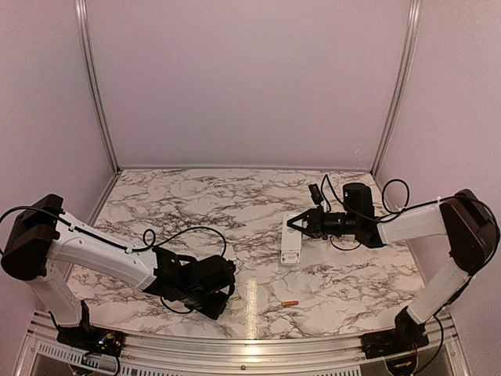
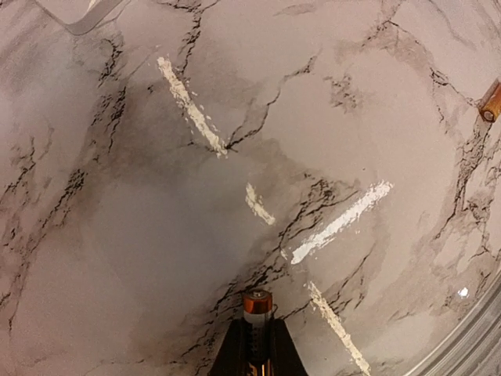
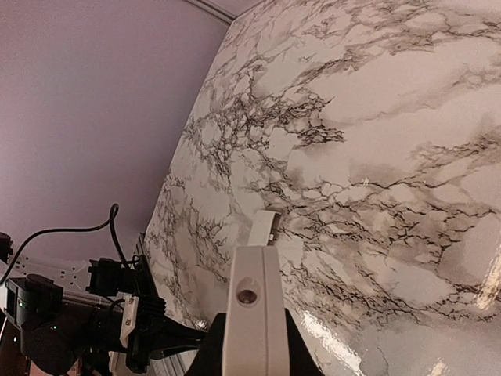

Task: Load the batteries into the remote control
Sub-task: Pick up the battery from the center of the board, then place the battery in the battery compartment.

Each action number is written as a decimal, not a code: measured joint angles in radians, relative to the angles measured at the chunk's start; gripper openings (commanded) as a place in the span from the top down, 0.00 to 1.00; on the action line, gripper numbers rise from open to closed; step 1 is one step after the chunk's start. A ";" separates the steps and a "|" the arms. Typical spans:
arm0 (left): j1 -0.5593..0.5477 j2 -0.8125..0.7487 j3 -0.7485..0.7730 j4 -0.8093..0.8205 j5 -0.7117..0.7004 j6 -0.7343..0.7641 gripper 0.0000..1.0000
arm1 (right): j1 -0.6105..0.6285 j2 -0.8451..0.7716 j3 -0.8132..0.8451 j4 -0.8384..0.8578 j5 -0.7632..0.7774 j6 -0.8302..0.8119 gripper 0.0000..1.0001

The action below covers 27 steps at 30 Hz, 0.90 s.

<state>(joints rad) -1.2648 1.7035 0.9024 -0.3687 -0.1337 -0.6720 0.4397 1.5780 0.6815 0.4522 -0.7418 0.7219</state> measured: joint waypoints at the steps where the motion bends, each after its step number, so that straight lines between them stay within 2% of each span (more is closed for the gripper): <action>1: -0.002 0.003 0.005 -0.003 -0.004 0.014 1.00 | 0.003 0.000 0.000 0.003 -0.002 0.002 1.00; 9: -0.006 0.016 0.040 0.020 -0.050 0.202 1.00 | 0.067 0.059 0.006 0.045 -0.027 0.027 1.00; 16: -0.006 -0.136 0.037 0.245 -0.058 0.458 1.00 | 0.158 0.135 0.042 0.094 -0.063 0.078 1.00; 20: 0.003 -0.153 0.040 0.385 -0.008 0.554 1.00 | 0.188 0.135 0.057 0.122 -0.074 0.102 1.00; 27: 0.018 -0.075 0.050 0.521 0.111 0.623 1.00 | 0.206 0.135 0.071 0.164 -0.090 0.146 1.00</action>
<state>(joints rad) -1.2465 1.6287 0.9527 0.1524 -0.0223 -0.0486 0.6460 1.7130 0.7521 0.6159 -0.8314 0.8680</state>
